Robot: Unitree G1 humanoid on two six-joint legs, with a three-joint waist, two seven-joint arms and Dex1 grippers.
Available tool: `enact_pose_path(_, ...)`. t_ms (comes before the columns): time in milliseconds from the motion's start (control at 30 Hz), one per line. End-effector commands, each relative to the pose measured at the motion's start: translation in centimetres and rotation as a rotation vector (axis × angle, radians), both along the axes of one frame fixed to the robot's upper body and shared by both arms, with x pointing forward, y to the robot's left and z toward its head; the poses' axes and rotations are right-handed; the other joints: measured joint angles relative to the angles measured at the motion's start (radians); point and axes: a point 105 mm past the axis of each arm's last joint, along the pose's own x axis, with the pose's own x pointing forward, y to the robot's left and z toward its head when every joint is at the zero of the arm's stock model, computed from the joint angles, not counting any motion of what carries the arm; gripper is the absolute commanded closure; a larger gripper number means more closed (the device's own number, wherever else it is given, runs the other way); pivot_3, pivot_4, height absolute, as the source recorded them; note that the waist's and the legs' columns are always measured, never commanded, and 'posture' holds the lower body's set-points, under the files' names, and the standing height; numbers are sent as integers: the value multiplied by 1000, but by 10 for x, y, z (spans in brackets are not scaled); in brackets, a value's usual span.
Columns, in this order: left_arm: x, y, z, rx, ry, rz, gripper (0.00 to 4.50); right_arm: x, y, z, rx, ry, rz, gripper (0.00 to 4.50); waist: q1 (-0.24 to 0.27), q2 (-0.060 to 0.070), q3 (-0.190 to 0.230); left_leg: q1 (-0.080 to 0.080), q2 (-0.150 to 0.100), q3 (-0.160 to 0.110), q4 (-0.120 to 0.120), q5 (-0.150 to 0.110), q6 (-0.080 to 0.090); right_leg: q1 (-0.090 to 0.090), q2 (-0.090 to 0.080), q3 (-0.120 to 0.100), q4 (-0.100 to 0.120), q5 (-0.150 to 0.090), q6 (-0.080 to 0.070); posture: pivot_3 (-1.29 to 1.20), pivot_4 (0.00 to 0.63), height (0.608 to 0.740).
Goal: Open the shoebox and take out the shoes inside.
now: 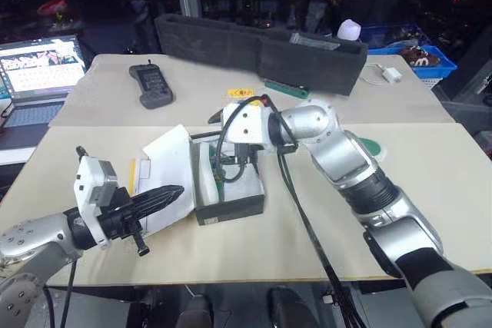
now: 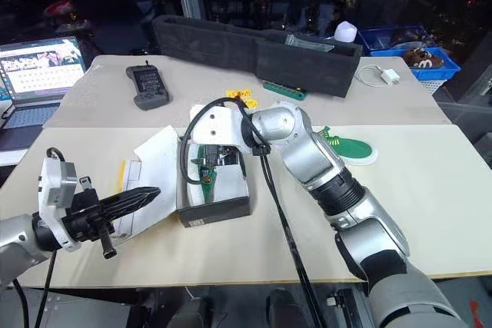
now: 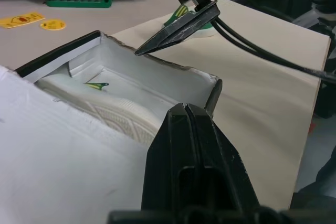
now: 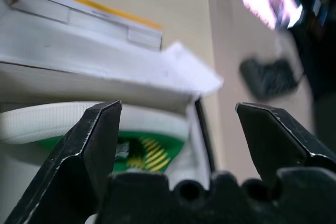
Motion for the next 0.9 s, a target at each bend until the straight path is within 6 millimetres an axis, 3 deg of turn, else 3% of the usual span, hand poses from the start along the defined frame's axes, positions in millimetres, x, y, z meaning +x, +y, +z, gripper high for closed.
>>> enact_pose_path(33,-2,-4,9,5,-45,-15,4500,-25,16,0,-133,-342,299,349,0,0,0,1,0,0,0,0,0,1,0,0,0,0,0,0,150,715)
enact_pose_path(167,-3,-6,9,3,-43,-20,4500,-19,22,-14,-238,-503,415,349,3,0,0,3,0,0,0,1,-1,2,1,0,2,0,-1,0,150,715)
enact_pose_path(300,-4,-7,9,-3,-41,-18,4500,0,16,-31,-363,-582,447,349,6,0,0,3,0,0,1,2,-3,2,0,0,3,1,-1,0,150,715)
enact_pose_path(533,-6,-7,8,-8,-33,-7,4500,23,11,-23,-411,-663,413,349,2,0,0,3,0,-1,0,2,-3,0,0,0,5,4,-9,0,150,715)
enact_pose_path(900,-7,-8,9,-10,-27,-4,4500,11,25,-65,-449,-662,522,349,4,0,0,4,0,-1,-1,2,-3,0,0,0,7,3,-11,0,150,715)
